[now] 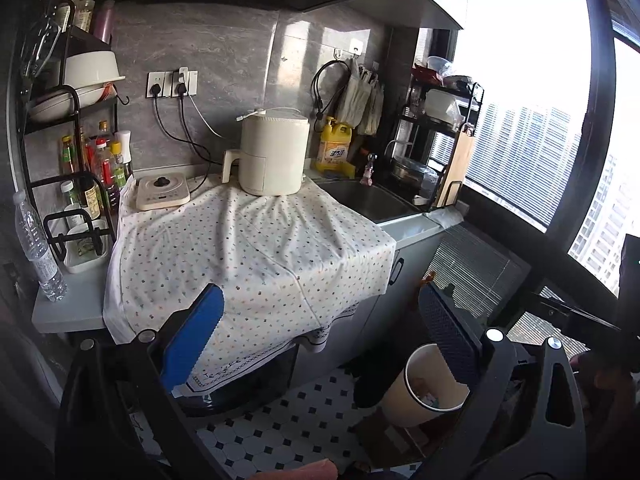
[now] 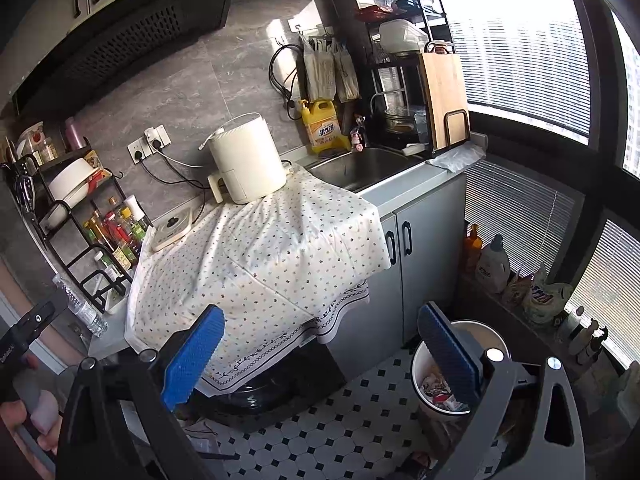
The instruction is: Collect trash
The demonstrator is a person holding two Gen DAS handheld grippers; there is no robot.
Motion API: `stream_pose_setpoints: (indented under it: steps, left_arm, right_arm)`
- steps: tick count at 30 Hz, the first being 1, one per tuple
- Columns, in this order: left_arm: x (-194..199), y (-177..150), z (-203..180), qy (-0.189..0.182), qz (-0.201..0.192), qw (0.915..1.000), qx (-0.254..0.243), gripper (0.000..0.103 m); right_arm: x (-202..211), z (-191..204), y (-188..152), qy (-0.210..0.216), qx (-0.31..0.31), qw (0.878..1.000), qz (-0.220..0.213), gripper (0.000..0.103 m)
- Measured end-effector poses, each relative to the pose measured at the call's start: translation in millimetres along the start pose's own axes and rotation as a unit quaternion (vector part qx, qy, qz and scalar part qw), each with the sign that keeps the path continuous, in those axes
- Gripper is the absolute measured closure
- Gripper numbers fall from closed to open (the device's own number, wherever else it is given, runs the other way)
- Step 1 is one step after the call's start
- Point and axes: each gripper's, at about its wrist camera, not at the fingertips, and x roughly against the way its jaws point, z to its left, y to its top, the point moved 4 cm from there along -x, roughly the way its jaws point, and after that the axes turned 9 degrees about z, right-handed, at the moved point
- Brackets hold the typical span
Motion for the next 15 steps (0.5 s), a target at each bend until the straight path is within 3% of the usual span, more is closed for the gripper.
stream_pose_setpoints:
  steps: [15]
  left_arm:
    - [9.9, -1.9, -2.7, -0.013, -0.007, 0.9999, -0.006, 0.006]
  right_arm:
    - [7.7, -0.2, -1.3, -0.003, 0.002, 1.0, -0.003, 0.008]
